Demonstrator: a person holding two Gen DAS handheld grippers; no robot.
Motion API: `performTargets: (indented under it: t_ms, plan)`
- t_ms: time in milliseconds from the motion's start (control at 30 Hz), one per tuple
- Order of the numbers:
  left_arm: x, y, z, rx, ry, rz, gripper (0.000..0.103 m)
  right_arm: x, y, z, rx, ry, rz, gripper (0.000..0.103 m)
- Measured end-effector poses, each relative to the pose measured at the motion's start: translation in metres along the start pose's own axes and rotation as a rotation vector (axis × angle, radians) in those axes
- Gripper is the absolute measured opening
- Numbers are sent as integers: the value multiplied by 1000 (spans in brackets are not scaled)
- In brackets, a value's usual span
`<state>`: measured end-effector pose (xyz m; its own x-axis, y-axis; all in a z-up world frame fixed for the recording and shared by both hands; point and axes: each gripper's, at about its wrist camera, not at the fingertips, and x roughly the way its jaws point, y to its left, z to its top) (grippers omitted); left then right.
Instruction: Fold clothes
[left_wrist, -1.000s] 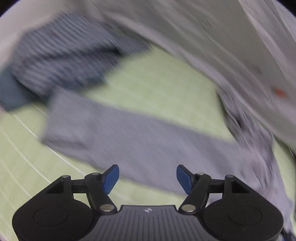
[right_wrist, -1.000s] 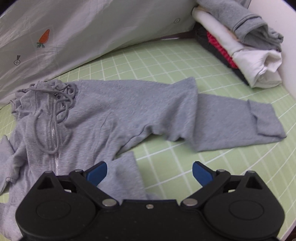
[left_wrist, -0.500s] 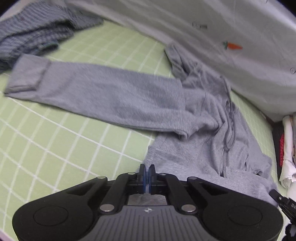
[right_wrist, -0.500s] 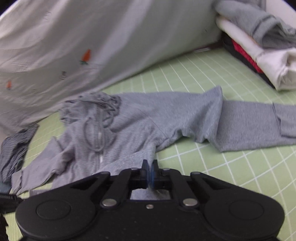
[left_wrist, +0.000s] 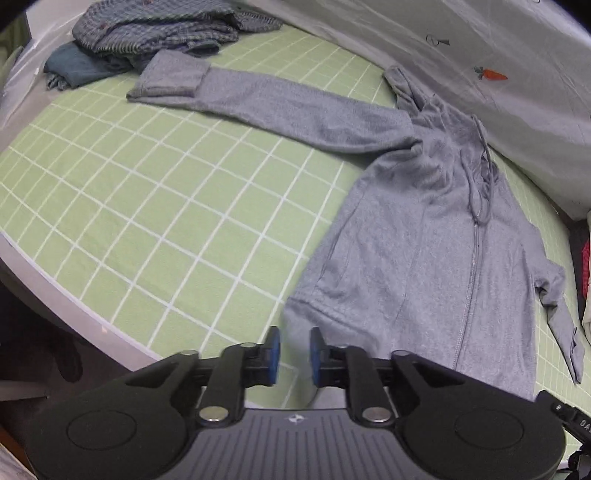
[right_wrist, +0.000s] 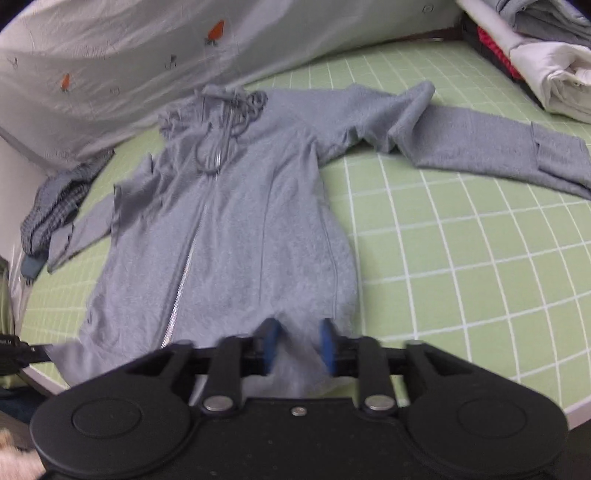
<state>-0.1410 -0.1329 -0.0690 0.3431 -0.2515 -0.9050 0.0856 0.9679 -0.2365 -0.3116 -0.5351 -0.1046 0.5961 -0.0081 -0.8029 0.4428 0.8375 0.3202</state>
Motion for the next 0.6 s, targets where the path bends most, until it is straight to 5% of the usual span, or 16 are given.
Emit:
performTargets:
  t_ms: [167, 267, 333, 467, 600]
  plan:
    - [-6, -4, 17, -12, -62, 27, 51, 14, 4, 16, 27, -25, -75, 72]
    - [-6, -9, 25, -20, -77, 29, 67, 34, 2, 17, 49, 20, -125, 74]
    - [-4, -11, 29, 7, -67, 6, 68, 44, 0, 14, 89, 41, -114, 67]
    - [5, -18, 35, 74, -36, -17, 68, 49, 5, 8, 112, 44, -154, 10]
    - [17, -32, 43, 131, -8, -34, 68, 41, 13, 3, 38, 40, -224, 10]
